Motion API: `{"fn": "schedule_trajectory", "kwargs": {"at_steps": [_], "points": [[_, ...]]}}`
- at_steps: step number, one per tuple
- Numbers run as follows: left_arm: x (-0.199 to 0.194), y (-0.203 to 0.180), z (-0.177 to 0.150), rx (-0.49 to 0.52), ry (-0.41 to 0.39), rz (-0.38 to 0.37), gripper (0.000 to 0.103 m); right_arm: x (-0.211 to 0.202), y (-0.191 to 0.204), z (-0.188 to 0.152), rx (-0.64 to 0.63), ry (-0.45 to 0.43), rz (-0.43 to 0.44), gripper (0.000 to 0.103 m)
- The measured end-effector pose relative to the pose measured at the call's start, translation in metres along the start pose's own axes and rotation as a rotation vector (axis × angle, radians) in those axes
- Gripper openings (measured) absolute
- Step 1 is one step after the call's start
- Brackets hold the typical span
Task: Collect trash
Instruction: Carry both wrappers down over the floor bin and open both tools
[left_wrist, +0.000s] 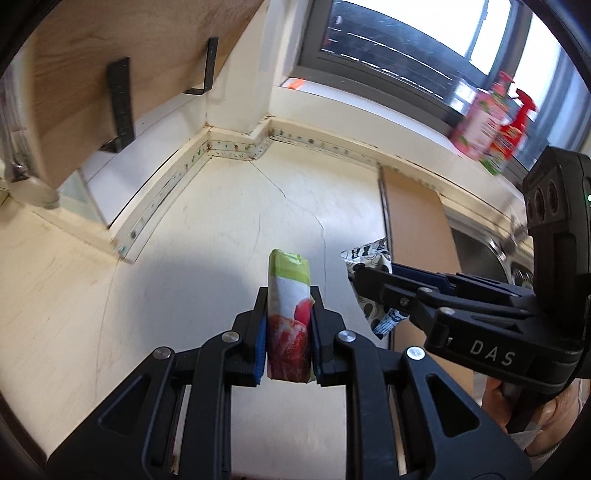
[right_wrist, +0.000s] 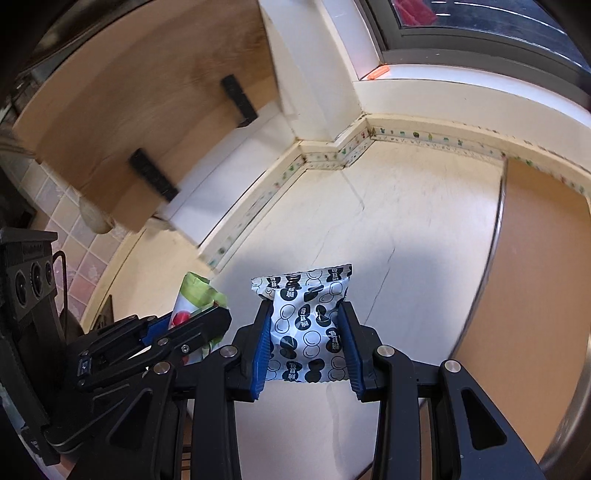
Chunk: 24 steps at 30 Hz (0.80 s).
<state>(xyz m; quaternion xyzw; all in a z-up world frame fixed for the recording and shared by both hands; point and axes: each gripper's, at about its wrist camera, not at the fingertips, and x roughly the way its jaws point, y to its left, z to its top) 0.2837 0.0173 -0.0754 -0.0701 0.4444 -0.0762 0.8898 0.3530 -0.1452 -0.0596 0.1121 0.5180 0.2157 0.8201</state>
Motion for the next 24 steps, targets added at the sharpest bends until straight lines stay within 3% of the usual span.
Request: {"fn": "schedule_trajectory", "kwargs": {"at_steps": [8, 13, 18, 24], "points": [[-0.068, 0.003, -0.066, 0.089, 0.012, -0.046, 0.016, -0.047, 0.045, -0.091, 0.047, -0.034, -0.020, 0.034], [-0.095, 0.012, -0.123, 0.112, 0.072, -0.084, 0.016, -0.067, 0.077, -0.158, 0.074, -0.036, -0.036, 0.034], [-0.105, 0.023, -0.179, 0.145, 0.133, -0.095, 0.016, -0.071, 0.095, -0.226, 0.093, -0.004, -0.045, 0.034], [-0.087, 0.037, -0.240, 0.153, 0.231, -0.087, 0.016, -0.049, 0.104, -0.309, 0.114, 0.067, -0.082, 0.034]]}}
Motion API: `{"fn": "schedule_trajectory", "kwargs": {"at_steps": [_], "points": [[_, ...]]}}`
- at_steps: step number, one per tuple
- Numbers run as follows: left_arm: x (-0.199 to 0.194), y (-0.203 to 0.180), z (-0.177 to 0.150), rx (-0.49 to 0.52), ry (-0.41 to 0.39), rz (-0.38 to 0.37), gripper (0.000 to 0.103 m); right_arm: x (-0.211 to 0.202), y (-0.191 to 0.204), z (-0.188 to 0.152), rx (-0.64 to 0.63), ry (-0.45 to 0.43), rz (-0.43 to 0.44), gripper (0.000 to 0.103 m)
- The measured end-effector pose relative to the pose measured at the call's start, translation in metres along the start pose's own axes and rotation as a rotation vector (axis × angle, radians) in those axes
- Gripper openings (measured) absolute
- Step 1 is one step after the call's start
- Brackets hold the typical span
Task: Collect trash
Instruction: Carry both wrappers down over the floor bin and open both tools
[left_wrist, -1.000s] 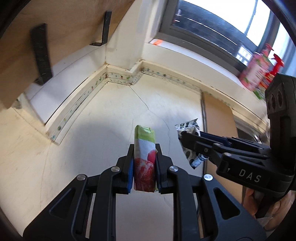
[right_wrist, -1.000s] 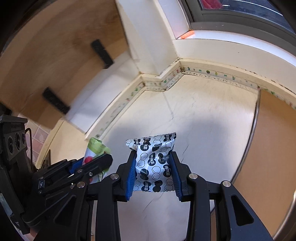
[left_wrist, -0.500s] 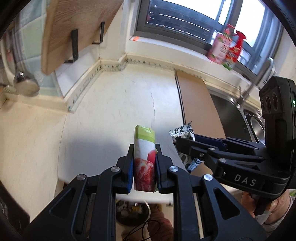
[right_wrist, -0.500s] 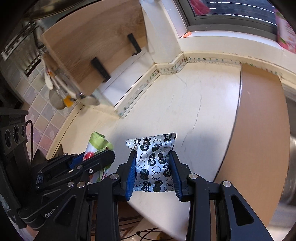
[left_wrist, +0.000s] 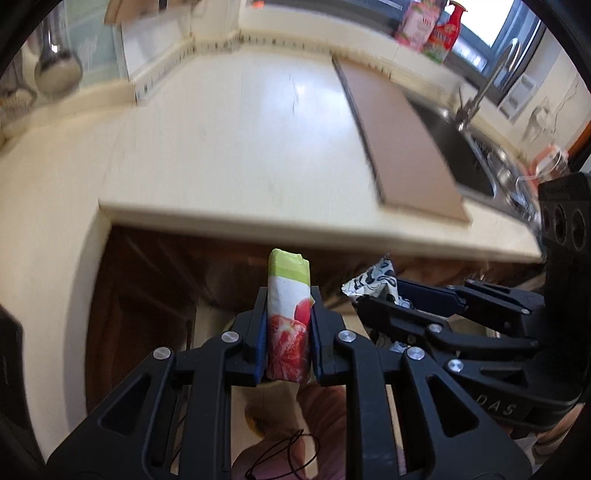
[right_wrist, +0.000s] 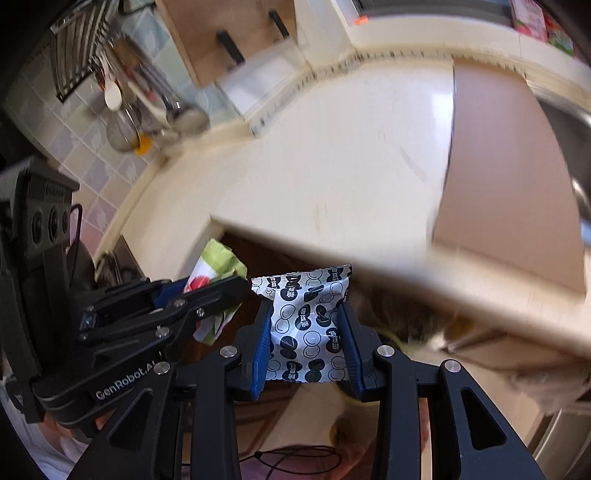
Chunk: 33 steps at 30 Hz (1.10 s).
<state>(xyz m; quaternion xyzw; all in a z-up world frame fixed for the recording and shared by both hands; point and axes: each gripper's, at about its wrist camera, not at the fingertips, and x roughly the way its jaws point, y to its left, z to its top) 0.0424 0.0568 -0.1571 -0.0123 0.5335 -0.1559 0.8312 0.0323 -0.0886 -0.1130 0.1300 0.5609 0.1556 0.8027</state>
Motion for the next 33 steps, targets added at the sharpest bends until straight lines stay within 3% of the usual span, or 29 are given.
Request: {"fn": "schedule_trajectory", "kwargs": {"at_steps": [6, 21, 23, 26, 33], "points": [[0.056, 0.013, -0.047, -0.017, 0.082, 0.031, 0.016, 0.050, -0.020, -0.060, 0.039, 0.067, -0.052, 0.035], [0.268, 0.065, -0.143, -0.111, 0.251, 0.038, 0.019, 0.261, -0.105, -0.175, 0.103, 0.227, -0.086, 0.035], [0.289, 0.074, -0.153, -0.127, 0.260, 0.046, 0.024, 0.281, -0.111, -0.184, 0.107, 0.240, -0.089, 0.035], [0.311, 0.088, -0.159, -0.142, 0.279, 0.073, 0.041, 0.309, -0.119, -0.197, 0.106, 0.257, -0.098, 0.035], [0.352, 0.116, -0.173, -0.200, 0.391, 0.112, 0.052, 0.353, -0.121, -0.211, 0.086, 0.273, -0.105, 0.041]]}}
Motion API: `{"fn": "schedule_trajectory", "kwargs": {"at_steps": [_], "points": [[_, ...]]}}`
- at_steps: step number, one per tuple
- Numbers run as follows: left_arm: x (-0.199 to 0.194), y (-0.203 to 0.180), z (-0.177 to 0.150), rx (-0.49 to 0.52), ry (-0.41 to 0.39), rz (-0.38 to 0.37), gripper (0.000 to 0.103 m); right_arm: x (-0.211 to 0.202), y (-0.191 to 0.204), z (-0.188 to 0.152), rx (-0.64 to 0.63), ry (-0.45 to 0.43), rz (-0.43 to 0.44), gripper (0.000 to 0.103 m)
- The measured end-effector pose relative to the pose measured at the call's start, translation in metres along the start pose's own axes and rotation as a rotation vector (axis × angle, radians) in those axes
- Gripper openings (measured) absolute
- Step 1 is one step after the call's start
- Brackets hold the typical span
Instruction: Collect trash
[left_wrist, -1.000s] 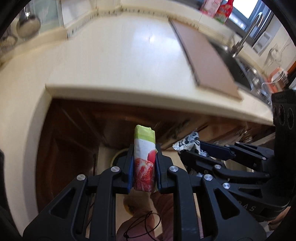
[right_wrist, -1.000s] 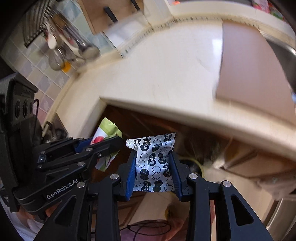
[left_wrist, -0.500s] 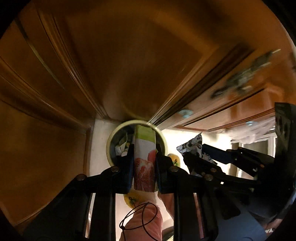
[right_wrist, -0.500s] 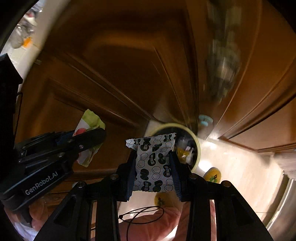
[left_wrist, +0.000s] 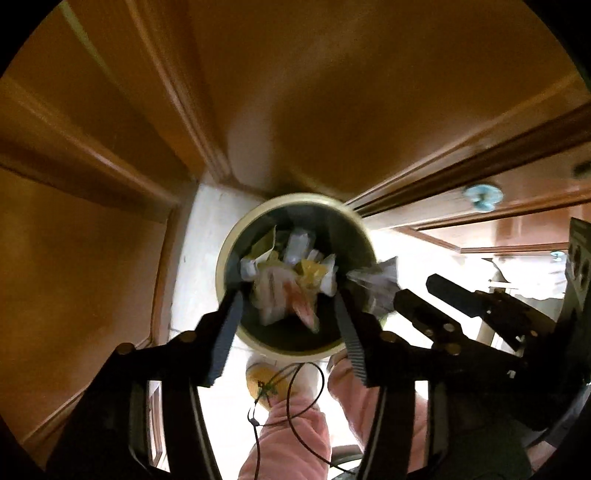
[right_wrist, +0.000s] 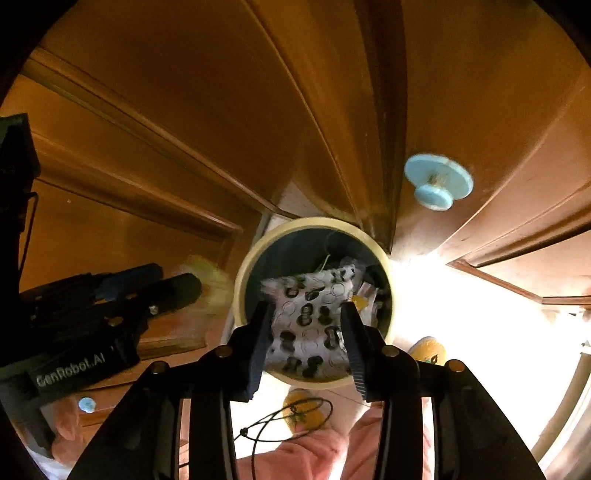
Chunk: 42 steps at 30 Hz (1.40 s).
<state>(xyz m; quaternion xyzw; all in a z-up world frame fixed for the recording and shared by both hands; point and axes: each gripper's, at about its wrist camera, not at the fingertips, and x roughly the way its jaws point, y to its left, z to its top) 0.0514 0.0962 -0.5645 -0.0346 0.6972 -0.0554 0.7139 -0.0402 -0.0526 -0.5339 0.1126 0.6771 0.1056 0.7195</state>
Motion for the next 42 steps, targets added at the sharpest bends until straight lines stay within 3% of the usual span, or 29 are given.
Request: {"fn": "schedule_trajectory", "kwargs": {"at_steps": [4, 10, 19, 25, 35, 42], "points": [[0.006, 0.005, -0.001, 0.006, 0.019, 0.000, 0.052, 0.006, 0.005, -0.001, -0.014, -0.007, 0.004, 0.052], [-0.005, 0.001, -0.008, 0.018, 0.008, 0.011, 0.052, -0.012, -0.012, 0.018, -0.027, -0.020, 0.004, 0.053], [-0.077, -0.013, -0.019, 0.015, -0.023, -0.001, 0.052, -0.079, -0.002, 0.019, -0.036, -0.046, 0.013, 0.053], [-0.156, -0.028, -0.025, 0.037, -0.072, -0.005, 0.052, -0.161, 0.021, 0.021, -0.027, -0.092, 0.007, 0.053], [-0.323, -0.057, -0.030, 0.088, -0.258, -0.024, 0.052, -0.319, 0.060, 0.027, 0.004, -0.212, 0.009, 0.053], [-0.429, -0.079, -0.030, 0.106, -0.408, -0.004, 0.053, -0.439, 0.096, 0.039, 0.000, -0.358, -0.004, 0.065]]}}
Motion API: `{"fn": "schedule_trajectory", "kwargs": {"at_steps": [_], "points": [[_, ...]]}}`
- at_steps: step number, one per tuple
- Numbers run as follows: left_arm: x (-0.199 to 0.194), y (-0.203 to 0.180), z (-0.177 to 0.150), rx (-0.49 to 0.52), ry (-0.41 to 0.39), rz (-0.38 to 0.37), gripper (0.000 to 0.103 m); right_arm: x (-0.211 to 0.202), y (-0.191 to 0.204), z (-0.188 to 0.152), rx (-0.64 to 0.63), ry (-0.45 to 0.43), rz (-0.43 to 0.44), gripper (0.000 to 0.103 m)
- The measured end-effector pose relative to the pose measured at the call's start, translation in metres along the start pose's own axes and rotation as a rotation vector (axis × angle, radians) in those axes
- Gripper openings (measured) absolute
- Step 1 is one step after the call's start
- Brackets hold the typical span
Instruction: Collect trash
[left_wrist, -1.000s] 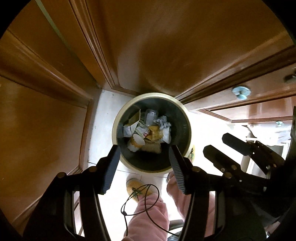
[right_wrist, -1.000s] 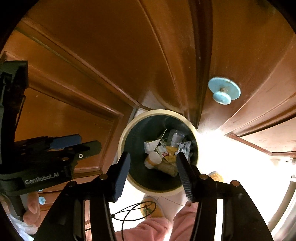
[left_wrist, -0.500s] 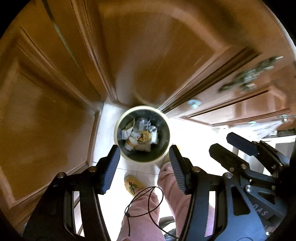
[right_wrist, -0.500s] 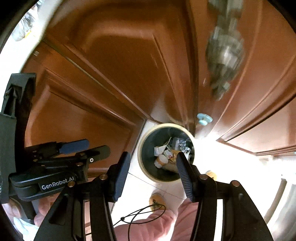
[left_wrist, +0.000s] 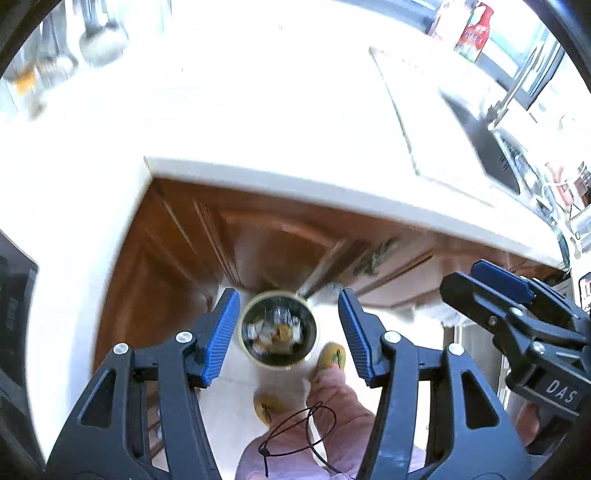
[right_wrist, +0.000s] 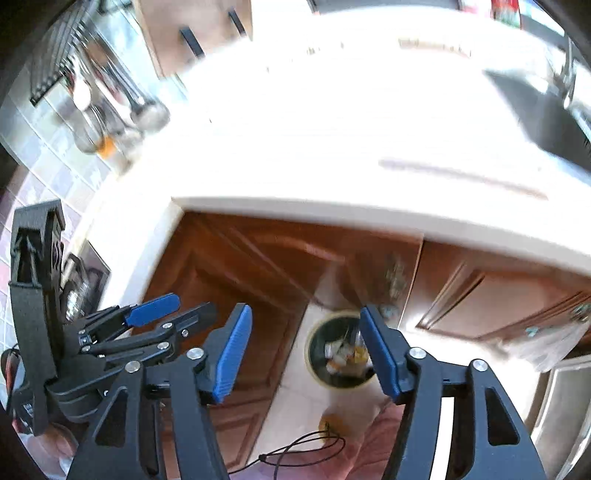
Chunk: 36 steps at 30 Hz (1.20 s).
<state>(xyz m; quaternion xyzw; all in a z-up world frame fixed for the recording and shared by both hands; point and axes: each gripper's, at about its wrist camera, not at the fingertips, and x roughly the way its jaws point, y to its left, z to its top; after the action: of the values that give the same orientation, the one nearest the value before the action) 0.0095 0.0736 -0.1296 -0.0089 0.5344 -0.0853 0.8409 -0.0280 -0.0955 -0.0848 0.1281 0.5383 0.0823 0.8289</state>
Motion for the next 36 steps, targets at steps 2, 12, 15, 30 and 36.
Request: {"fn": "schedule_trajectory", "kwargs": {"at_steps": [2, 12, 15, 30, 36], "points": [[-0.022, -0.006, 0.009, 0.015, -0.046, 0.015, 0.053, -0.023, 0.009, 0.012, 0.000, -0.032, -0.020, 0.069], [-0.114, -0.029, 0.057, 0.058, -0.199, 0.054, 0.053, -0.126, 0.039, 0.062, 0.008, -0.156, -0.053, 0.077], [-0.132, -0.034, 0.065, 0.072, -0.235, 0.060, 0.053, -0.152, 0.048, 0.074, -0.001, -0.201, -0.056, 0.081], [-0.155, -0.048, 0.078, 0.055, -0.296, 0.061, 0.053, -0.194, 0.065, 0.103, -0.034, -0.294, -0.088, 0.084], [-0.151, -0.050, 0.082, 0.052, -0.293, 0.062, 0.053, -0.192, 0.060, 0.105, -0.035, -0.298, -0.100, 0.085]]}}
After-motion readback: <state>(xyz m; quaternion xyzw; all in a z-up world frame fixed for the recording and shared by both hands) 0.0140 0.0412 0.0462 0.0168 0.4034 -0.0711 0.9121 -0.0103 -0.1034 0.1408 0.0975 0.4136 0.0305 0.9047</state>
